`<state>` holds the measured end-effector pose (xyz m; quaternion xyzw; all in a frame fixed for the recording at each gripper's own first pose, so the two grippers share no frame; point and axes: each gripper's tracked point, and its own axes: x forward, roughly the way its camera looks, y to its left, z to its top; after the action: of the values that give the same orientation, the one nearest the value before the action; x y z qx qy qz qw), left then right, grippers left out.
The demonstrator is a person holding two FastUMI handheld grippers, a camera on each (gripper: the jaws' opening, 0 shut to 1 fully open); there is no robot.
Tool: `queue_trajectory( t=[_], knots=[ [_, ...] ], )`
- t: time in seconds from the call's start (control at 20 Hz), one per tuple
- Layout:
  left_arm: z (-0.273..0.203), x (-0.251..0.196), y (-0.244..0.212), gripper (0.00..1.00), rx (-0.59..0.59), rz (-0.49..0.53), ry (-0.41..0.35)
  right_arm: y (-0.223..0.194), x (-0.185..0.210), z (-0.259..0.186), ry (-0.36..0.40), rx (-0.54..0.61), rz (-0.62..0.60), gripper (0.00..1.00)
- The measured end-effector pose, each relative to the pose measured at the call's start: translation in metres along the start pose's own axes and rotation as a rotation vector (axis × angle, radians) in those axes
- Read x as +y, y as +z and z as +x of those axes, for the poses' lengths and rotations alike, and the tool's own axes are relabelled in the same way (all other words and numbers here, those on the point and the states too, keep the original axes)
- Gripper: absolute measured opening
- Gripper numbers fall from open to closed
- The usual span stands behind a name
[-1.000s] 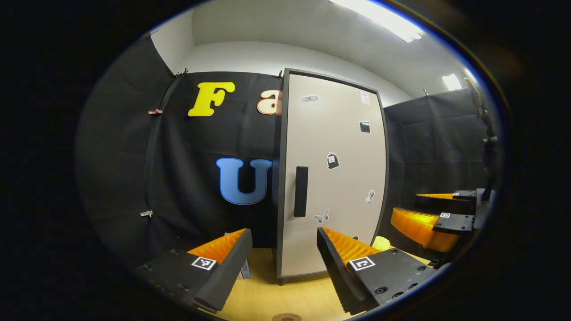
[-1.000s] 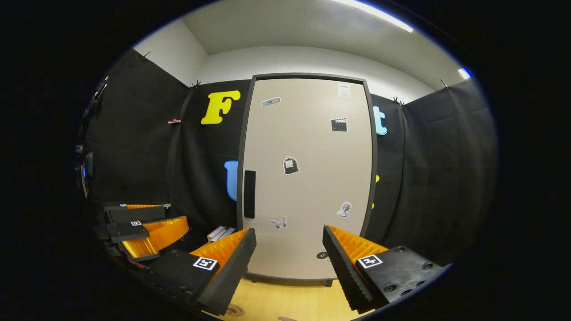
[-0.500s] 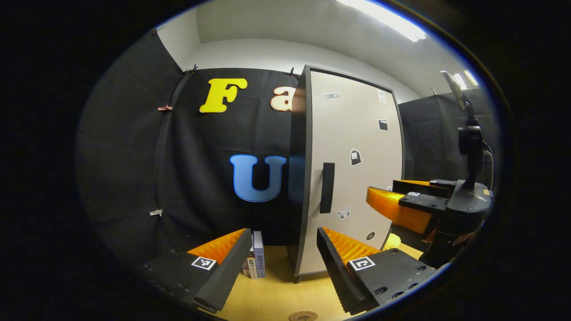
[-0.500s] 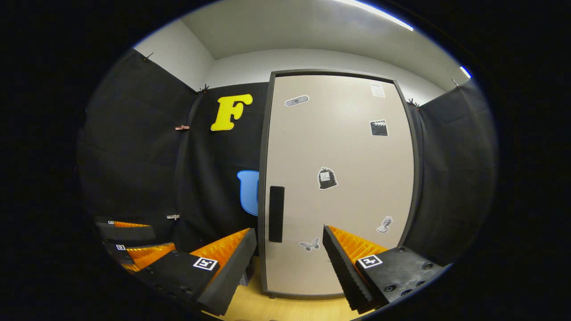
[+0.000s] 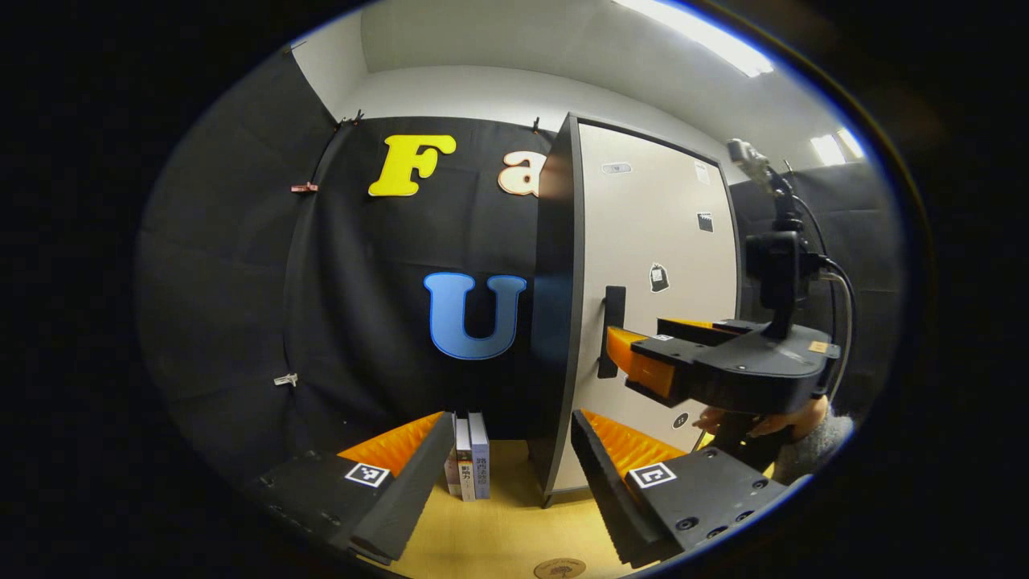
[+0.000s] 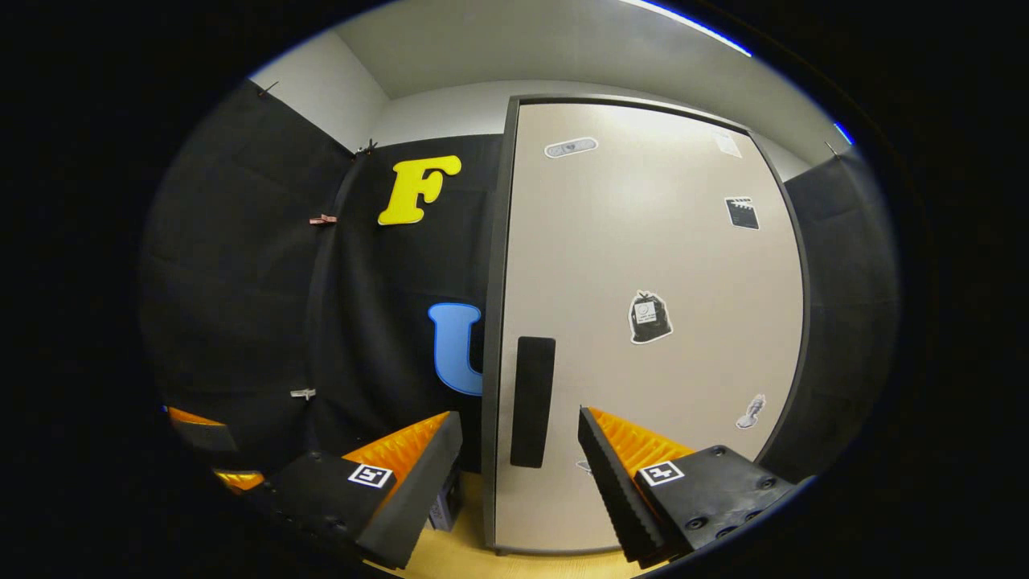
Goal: Open the cabinet door with the right hand, grasp the bottle in the cabinet with the left hand and place it on the coaster, then close the cabinet door with the right hand.
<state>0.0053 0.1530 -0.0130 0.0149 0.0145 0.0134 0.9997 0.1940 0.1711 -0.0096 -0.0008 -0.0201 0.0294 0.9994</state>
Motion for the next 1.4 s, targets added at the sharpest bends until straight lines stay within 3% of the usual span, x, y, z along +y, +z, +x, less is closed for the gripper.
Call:
queue_trajectory(
  t=[0.25,0.5,0.65,0.75,0.8,0.95,1.0,1.05,1.15,1.2,1.4],
  knots=[
    [0.002,0.011,-0.01,0.91,0.02,-0.012,0.008,-0.009,-0.005,0.034,-0.048,0.002,0.022,0.93],
    [0.0,0.021,-0.014,0.92,0.03,-0.017,0.01,-0.012,-0.009,0.056,-0.087,-0.02,0.028,0.83],
    [0.0,0.025,-0.017,0.92,0.036,-0.019,0.008,-0.021,-0.008,0.065,-0.101,0.0,0.026,0.71],
    [0.001,0.028,-0.02,0.91,0.042,-0.023,0.013,-0.026,-0.011,0.068,-0.128,0.014,0.022,0.72],
    [0.001,0.029,-0.021,0.92,0.045,-0.025,0.016,-0.026,-0.012,0.069,-0.151,0.005,0.027,0.46],
    [-0.001,0.033,-0.025,0.92,0.056,-0.033,0.023,-0.025,-0.011,0.065,-0.17,-0.007,0.03,0.43],
    [-0.002,0.035,-0.025,0.92,0.057,-0.035,0.026,-0.023,-0.012,0.067,-0.172,-0.004,0.023,0.35],
    [-0.003,0.037,-0.025,0.92,0.056,-0.034,0.032,-0.023,-0.012,0.068,-0.171,-0.004,0.019,0.35],
    [-0.006,0.038,-0.024,0.92,0.052,-0.034,0.039,-0.024,-0.012,0.068,-0.169,0.006,0.01,0.21],
    [-0.008,0.039,-0.023,0.92,0.051,-0.036,0.041,-0.024,-0.011,0.067,-0.171,0.006,0.002,0.1],
    [-0.01,0.038,-0.019,0.92,0.046,-0.031,0.04,-0.023,-0.008,0.052,-0.119,0.031,-0.008,0.12]
  ],
)
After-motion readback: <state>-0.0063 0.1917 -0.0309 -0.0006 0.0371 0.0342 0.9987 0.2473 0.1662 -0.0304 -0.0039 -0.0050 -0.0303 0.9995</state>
